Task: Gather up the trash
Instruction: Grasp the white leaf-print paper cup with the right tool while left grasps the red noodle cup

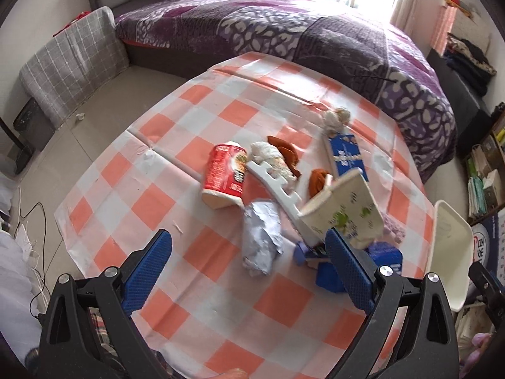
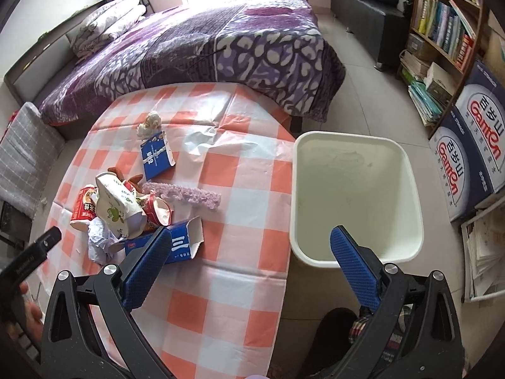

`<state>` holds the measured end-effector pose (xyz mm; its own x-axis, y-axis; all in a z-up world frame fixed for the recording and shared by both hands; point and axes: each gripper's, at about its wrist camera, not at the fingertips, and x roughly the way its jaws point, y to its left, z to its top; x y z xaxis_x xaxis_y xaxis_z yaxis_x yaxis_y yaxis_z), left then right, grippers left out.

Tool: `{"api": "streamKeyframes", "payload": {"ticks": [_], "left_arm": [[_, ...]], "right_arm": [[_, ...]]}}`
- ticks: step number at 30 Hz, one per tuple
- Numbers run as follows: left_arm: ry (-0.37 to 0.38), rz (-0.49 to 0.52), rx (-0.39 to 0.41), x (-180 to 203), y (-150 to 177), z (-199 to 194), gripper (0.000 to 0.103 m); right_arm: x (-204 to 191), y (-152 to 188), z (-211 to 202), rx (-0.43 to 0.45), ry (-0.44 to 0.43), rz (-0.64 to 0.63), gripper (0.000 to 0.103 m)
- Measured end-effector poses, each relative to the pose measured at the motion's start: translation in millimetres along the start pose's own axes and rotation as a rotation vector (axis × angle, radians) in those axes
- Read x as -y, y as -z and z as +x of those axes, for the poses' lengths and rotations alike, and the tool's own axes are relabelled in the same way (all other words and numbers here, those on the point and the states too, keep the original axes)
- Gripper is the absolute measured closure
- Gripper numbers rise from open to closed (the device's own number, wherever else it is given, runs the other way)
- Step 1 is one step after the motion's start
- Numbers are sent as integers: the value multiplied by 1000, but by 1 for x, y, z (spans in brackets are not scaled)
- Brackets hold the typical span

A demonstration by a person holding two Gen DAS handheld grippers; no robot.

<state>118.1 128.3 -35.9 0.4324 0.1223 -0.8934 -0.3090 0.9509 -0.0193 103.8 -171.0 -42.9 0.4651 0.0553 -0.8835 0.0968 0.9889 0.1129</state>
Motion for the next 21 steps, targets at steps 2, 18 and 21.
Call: {"api": "streamKeyframes", "payload": {"ticks": [2, 18, 21], "left_arm": [[-7, -29, -36, -14, -20, 13, 8], [64, -136, -360, -58, -75, 144, 8], [63, -124, -378, -56, -77, 152, 8]], "right_arm": [[-5, -12, 19, -75, 29, -48, 7], [-137, -51, 95, -61, -383, -487, 7], [-149, -50, 106, -83, -399, -495, 7]]}}
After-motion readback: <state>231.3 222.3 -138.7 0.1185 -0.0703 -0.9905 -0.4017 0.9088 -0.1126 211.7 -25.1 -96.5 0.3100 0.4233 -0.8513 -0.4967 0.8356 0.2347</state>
